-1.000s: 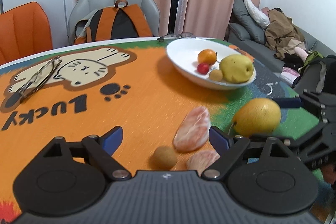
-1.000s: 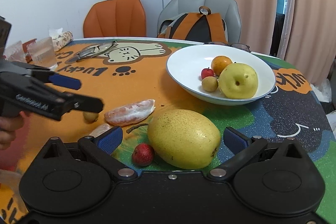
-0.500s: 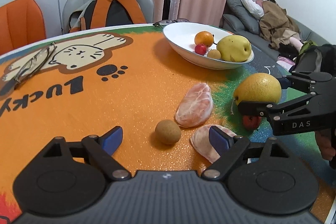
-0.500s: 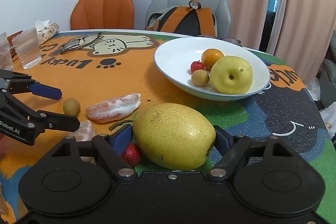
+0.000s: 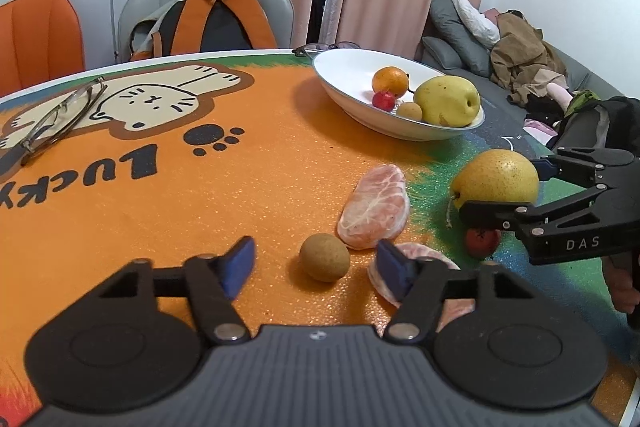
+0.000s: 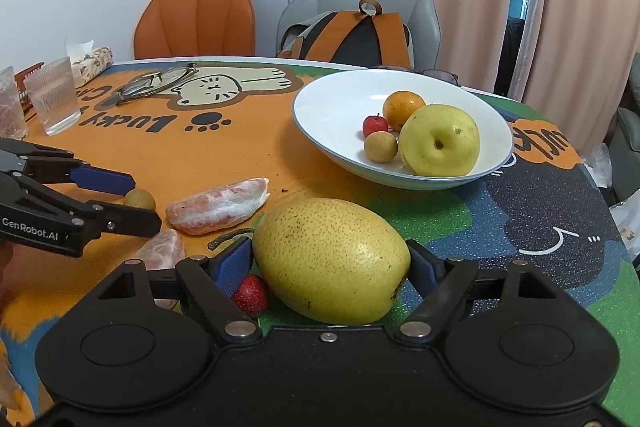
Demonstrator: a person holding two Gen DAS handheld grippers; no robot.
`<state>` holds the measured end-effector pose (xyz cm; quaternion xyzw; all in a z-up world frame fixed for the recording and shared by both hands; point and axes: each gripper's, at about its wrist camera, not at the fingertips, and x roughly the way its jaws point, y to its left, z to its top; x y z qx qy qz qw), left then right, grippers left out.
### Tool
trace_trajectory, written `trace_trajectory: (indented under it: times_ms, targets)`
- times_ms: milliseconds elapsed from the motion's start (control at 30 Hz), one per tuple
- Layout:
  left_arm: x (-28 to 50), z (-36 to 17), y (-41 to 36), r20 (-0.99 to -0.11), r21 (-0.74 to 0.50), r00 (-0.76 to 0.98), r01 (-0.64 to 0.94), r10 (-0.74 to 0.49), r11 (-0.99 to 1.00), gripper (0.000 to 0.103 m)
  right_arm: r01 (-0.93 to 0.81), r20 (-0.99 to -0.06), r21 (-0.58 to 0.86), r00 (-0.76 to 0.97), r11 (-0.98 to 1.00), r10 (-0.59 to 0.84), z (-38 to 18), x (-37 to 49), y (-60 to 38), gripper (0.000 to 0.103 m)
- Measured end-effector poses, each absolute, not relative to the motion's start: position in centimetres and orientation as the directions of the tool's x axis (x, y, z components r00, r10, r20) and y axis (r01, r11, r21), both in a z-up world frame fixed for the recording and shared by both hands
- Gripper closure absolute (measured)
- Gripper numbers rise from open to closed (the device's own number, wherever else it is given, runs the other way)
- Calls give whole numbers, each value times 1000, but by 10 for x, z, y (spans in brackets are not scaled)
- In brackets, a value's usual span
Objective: Organize fruits
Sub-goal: 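Close the left tool on a small brown fruit while the right tool closes on the large yellow pear, then carry both fruits over the white bowl and open the left tool to drop the brown fruit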
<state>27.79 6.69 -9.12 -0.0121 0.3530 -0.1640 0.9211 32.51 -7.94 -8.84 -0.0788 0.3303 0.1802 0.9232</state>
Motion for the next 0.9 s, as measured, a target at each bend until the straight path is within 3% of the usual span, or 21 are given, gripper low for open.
trace_trajectory:
  times_ms: [167, 233, 900]
  targets:
    - [277, -91, 68, -645, -139, 693, 308, -321, 941, 72, -384, -636, -37, 721, 923, 274, -89, 324, -79, 26]
    - [276, -91, 68, -644, -139, 689, 321, -332, 937, 78, -382, -631, -42, 726, 923, 272, -88, 324, -79, 26]
    - [284, -56, 53, -585, -116, 734, 345, -344, 932, 79, -345, -581, -45, 772, 938, 256, -57, 332, -103, 26]
